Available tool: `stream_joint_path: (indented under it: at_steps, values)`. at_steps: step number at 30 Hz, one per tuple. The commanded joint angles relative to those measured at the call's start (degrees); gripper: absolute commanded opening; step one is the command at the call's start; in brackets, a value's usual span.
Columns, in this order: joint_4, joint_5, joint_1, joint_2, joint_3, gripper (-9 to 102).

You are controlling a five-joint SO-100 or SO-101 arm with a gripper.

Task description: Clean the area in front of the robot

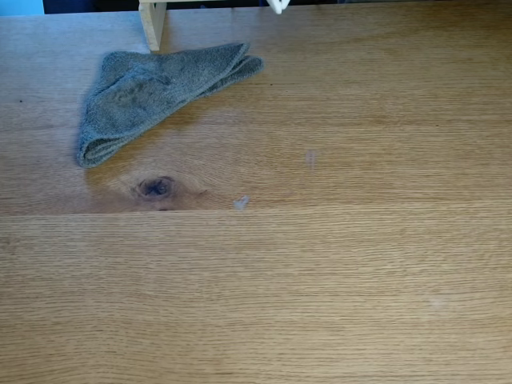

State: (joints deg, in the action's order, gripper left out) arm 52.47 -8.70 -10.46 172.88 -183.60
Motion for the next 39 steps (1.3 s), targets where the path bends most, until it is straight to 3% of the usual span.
stream_joint_path:
  at_steps: [1,8,14,18,29,33,39]
  values:
    - [-5.3,0.0,-1.8,-18.5,13.4,9]
    - [-0.2,9.0,0.9,-44.3,45.1,16]
    - [2.1,16.7,8.8,-55.4,60.3,20]
    - [0.1,18.9,16.9,-60.1,62.1,31]
    - [-2.3,20.6,44.2,-74.1,62.1,43]
    - [-6.0,18.0,53.1,-81.7,62.1,43]
    - [-14.2,10.5,59.1,-92.7,62.1,48]
